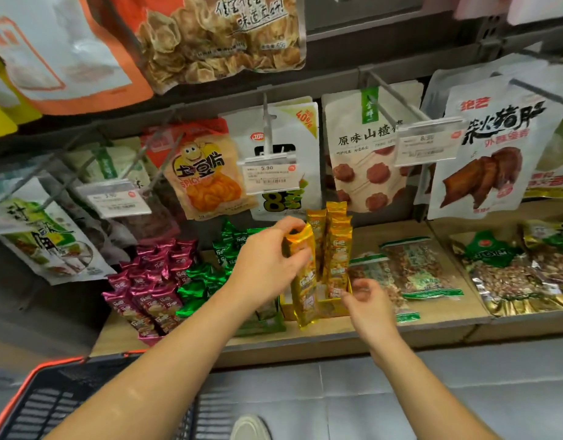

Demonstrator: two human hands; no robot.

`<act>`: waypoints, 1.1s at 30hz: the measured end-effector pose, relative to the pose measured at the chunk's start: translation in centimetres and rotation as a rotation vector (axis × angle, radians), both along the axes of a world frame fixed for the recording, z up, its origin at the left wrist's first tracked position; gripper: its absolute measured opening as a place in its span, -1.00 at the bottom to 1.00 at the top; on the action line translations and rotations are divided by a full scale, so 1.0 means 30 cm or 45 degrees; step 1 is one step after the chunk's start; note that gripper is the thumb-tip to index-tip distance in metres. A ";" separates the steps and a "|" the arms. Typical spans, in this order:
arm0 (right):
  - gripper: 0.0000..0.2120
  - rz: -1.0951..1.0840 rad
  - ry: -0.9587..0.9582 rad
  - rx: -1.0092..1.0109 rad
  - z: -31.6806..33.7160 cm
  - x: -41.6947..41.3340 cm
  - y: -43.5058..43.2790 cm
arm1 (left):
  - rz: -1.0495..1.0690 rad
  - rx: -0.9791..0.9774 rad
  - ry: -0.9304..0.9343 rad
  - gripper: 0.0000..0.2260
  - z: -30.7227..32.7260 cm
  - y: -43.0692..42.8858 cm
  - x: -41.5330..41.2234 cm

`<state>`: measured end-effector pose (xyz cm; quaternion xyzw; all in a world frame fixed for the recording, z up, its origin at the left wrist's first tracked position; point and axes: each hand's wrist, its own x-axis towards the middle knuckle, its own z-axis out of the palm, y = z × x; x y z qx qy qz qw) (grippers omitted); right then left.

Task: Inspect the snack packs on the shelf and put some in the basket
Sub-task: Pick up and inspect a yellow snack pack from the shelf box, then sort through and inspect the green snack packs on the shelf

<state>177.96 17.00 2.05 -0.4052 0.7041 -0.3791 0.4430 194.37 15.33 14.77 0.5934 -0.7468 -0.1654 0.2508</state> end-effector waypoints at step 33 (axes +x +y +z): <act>-0.65 0.572 0.204 -0.533 -0.069 0.241 0.021 | -0.058 0.042 -0.667 -0.69 -0.042 0.023 0.276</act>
